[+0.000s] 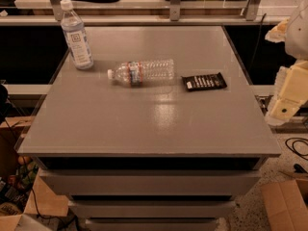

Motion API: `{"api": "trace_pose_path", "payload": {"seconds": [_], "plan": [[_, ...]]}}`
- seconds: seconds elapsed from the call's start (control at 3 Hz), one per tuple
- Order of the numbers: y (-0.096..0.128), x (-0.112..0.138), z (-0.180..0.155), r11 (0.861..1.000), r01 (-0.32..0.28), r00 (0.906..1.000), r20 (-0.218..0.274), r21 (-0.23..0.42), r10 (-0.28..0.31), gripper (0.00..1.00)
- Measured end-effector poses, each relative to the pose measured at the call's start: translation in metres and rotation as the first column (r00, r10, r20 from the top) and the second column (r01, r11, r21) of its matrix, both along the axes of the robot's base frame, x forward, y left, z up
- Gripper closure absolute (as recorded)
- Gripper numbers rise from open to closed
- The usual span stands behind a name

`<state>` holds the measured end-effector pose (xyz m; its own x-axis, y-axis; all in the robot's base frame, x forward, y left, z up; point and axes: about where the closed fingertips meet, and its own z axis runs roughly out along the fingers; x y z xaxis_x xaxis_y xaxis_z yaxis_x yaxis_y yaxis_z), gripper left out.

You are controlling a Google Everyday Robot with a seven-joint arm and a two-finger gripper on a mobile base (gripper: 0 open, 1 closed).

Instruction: Place water bottle upright

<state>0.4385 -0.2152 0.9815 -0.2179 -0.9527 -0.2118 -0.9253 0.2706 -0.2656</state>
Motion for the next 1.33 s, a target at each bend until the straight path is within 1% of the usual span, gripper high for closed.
{"api": "trace_pose_path", "payload": {"seconds": [0.33, 0.67, 1.0, 1.33], "plan": [[0.000, 0.000, 0.000, 1.000, 0.000, 1.0000, 0.000, 0.000, 0.000, 0.00], [0.014, 0.021, -0.004, 0.998, -0.045, 0.9989, -0.013, 0.035, 0.045, 0.00], [0.042, 0.053, -0.005, 0.992, -0.111, 0.9936, -0.010, 0.061, 0.112, 0.00], [0.075, 0.088, -0.004, 0.981, -0.182, 0.9832, -0.003, 0.066, 0.182, 0.00]]}}
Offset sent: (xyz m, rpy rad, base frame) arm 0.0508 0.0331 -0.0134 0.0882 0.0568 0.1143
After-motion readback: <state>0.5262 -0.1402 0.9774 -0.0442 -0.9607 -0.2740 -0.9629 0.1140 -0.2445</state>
